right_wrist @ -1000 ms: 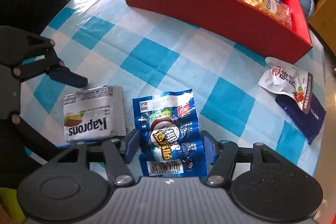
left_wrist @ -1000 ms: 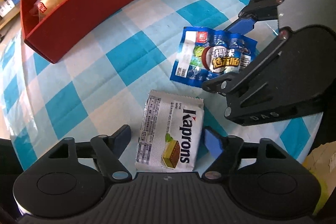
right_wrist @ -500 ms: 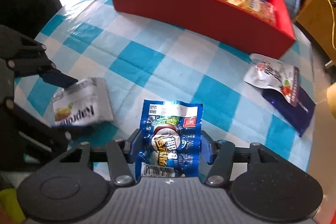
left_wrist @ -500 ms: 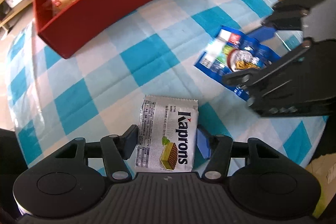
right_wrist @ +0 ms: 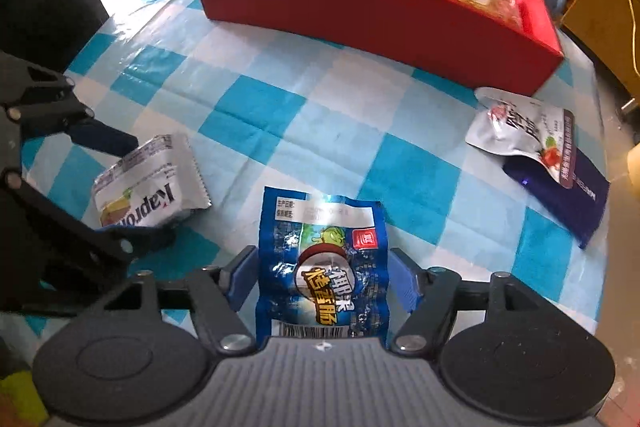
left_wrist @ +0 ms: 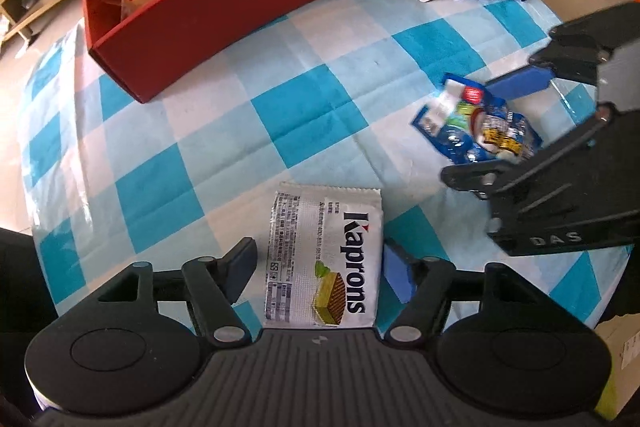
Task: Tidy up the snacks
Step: 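Lift the blue candy pack and Kaprons wafer over the red box with both grippers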
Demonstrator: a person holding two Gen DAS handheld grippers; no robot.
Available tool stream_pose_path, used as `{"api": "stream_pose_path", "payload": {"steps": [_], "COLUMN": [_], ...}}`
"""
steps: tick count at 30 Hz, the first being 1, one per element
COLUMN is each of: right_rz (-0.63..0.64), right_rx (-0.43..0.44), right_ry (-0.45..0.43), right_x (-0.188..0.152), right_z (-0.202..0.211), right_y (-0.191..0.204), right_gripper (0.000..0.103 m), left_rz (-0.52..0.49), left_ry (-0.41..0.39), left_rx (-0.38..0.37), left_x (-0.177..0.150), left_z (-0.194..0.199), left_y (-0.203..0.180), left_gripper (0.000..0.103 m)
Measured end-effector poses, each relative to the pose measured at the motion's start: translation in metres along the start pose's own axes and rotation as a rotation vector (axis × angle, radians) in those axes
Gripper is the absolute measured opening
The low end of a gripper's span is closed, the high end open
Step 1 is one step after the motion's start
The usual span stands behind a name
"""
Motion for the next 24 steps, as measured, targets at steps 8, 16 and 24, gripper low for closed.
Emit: {"api": "stream_pose_path", "payload": {"steps": [8,16,24], "right_rz": [-0.013,-0.079,-0.108], "right_rx": [-0.026,-0.006,-0.021], "right_ry": [-0.041,-0.133,-0.156], "right_x": [-0.003,0.022,0.035], "right_z": [0.015,0.040,0.043], "right_y": [-0.002,-0.011,-0.019], "right_gripper": [0.066,0.066,0.066], "left_rz": [0.027,0.066,0.088], "left_ry": [-0.025,-0.101,-0.141], "left_rx": [0.012,0.016,0.040], "left_x": [-0.003,0.016,0.038], "left_z": [0.008,0.028,0.037], "left_y": [0.000,0.011,0.017], "left_gripper": [0.065,0.065,0.065]}}
Point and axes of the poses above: each gripper's, at about its wrist camera, not at the fingertips, and z roughly against the way its jaws point, y to its left, x to its top, the point moved 7 cm from there along -z, roughly the way its jaws point, and after that the axes turned 12 degrees about -z, right-handed, at the moved point
